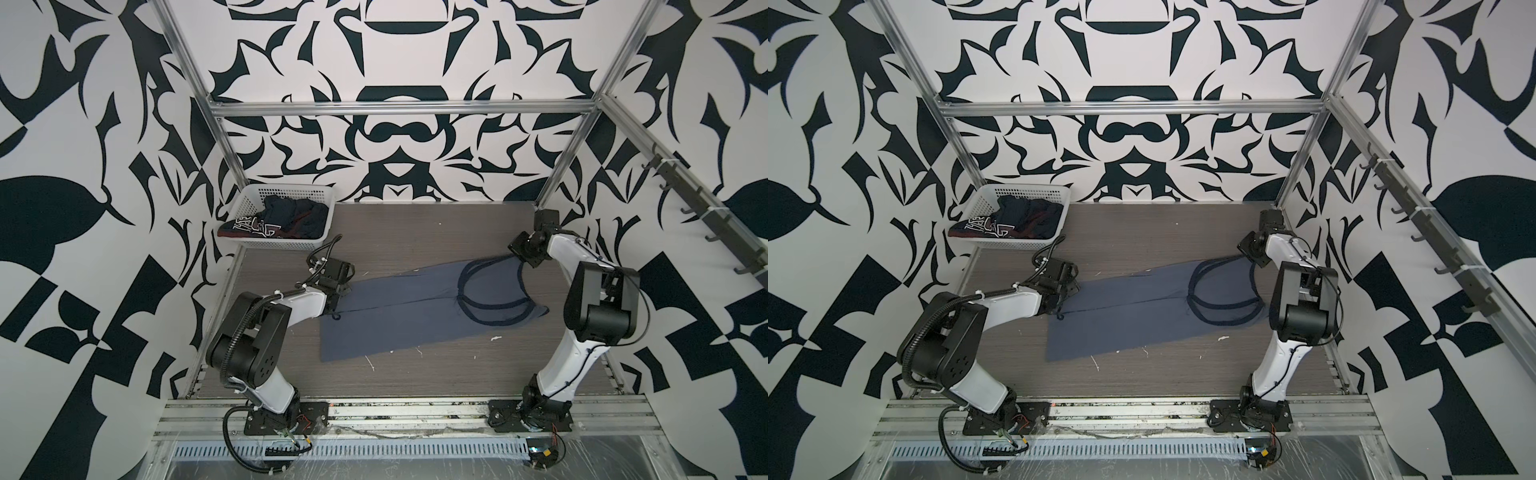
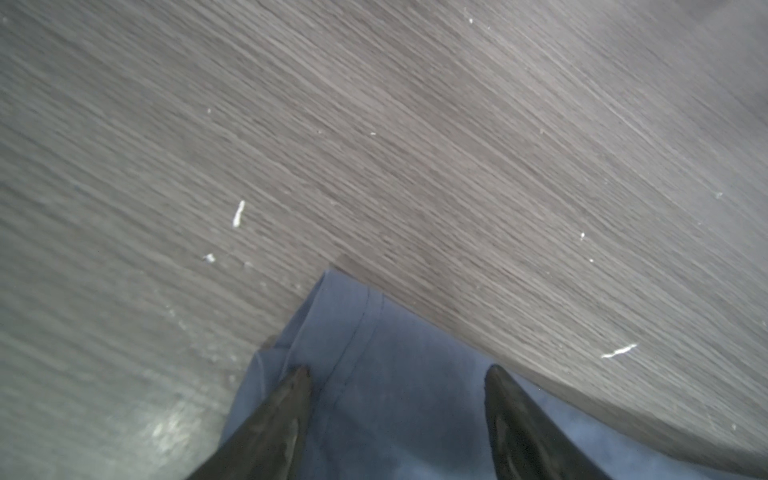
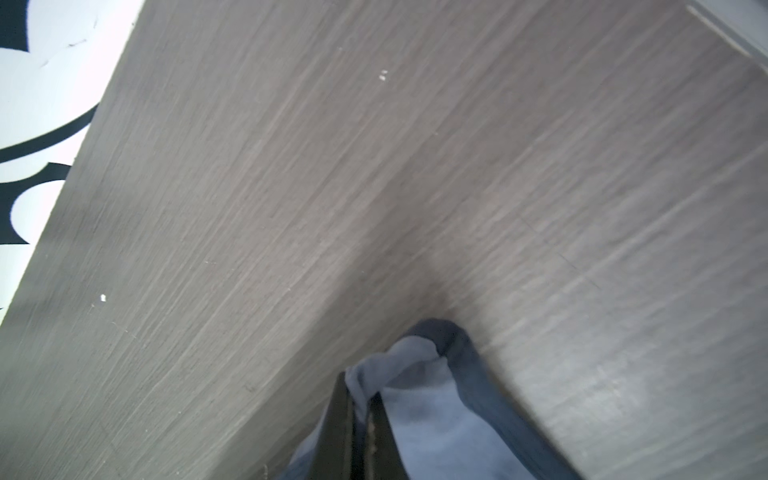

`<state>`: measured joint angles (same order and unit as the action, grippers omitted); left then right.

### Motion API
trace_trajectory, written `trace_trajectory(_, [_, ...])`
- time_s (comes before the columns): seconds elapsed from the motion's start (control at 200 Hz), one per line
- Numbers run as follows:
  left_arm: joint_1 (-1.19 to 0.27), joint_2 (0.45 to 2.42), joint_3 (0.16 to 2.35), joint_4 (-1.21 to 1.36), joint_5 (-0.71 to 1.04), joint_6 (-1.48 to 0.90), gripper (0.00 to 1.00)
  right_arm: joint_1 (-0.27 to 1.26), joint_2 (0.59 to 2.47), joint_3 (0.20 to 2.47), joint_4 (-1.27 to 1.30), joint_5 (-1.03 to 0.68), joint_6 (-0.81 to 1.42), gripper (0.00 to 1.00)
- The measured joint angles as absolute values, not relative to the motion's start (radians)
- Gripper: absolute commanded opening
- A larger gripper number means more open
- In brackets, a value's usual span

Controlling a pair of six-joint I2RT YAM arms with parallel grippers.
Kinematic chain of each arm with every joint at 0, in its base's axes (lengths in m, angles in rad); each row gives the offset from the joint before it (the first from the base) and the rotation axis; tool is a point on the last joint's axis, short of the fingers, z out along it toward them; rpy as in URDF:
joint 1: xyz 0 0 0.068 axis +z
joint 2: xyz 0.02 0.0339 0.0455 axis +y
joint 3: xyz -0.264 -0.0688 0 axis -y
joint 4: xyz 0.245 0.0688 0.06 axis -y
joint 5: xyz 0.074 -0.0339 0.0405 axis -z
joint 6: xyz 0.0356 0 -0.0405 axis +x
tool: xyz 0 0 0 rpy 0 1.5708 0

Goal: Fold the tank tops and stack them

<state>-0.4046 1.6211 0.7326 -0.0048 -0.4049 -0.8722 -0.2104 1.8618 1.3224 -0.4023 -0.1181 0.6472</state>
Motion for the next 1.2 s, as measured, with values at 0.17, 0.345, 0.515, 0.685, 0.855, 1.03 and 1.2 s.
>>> trace_trajectory(0.17, [-0.405, 1.617, 0.728, -0.007, -0.405, -0.872, 0.70, -0.256, 1.825, 1.180, -0.305, -0.169, 0.648, 0.00])
trace_trajectory(0.345, [-0.405, 1.617, 0.728, -0.007, -0.404, -0.872, 0.70, -0.268, 1.748, 1.064, -0.247, -0.195, 0.648, 0.00])
trace_trajectory(0.515, [-0.405, 1.616, 0.726, -0.004, -0.404, -0.872, 0.70, -0.274, 1.706, 1.036, -0.206, -0.187, 0.653, 0.00])
trace_trajectory(0.685, [-0.404, 1.608, 0.713, 0.009, -0.398, -0.863, 0.71, -0.295, 1.780, 1.041, -0.176, -0.199, 0.670, 0.00])
trace_trajectory(0.855, [-0.403, 1.585, 0.697, 0.006, -0.374, -0.833, 0.73, -0.300, 1.868, 1.077, -0.155, -0.225, 0.689, 0.00])
trace_trajectory(1.03, [-0.443, 1.553, 0.760, -0.170, -0.352, -0.784, 0.78, -0.300, 1.903, 1.117, -0.151, -0.244, 0.694, 0.00])
trace_trajectory(1.2, [-0.616, 1.518, 0.994, -0.361, -0.384, -0.707, 0.79, -0.300, 1.904, 1.118, -0.150, -0.248, 0.694, 0.00])
